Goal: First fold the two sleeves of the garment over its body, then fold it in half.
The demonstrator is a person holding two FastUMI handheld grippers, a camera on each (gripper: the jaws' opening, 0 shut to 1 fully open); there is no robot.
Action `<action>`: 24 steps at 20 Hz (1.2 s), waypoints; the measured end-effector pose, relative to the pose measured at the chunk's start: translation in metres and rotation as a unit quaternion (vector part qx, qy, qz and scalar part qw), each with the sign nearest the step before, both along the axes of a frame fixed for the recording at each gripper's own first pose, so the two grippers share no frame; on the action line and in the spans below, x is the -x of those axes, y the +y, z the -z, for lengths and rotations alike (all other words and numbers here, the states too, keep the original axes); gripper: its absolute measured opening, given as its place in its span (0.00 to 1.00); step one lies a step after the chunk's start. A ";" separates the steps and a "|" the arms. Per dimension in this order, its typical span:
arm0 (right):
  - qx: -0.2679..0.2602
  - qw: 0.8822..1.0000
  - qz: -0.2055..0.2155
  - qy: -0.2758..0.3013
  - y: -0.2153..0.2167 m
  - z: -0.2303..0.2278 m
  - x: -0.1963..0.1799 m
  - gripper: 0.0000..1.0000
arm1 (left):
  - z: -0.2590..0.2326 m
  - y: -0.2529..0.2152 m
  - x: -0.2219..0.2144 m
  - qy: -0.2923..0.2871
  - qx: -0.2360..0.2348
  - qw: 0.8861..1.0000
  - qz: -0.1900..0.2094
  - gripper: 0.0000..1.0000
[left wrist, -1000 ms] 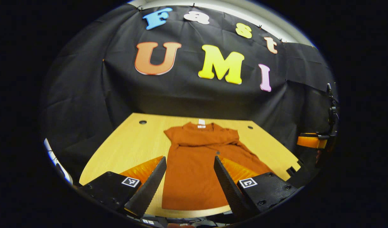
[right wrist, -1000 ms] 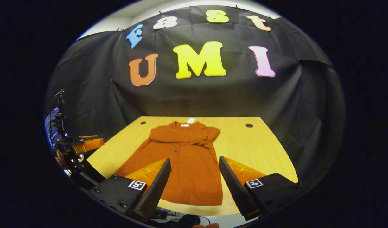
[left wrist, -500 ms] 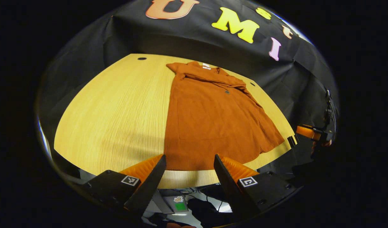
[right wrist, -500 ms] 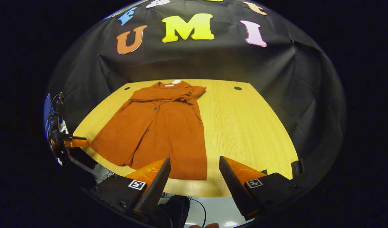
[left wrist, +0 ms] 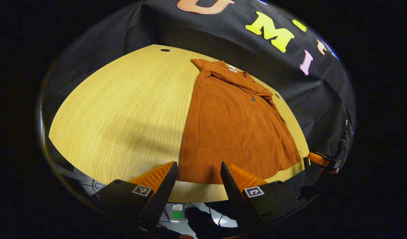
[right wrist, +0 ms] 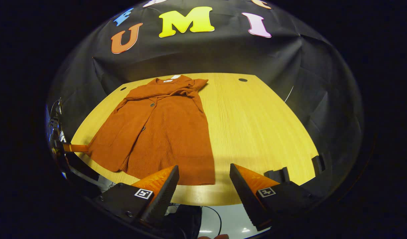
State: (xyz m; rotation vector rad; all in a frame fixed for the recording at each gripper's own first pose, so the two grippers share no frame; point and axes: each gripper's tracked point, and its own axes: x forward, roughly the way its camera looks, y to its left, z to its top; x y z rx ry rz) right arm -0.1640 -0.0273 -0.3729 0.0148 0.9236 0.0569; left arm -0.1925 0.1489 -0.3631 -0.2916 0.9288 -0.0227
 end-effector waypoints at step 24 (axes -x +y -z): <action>-0.110 0.991 0.017 0.069 0.029 0.020 -0.010 0.02 | -0.035 -0.043 -0.018 0.009 0.058 0.998 -0.002 0.04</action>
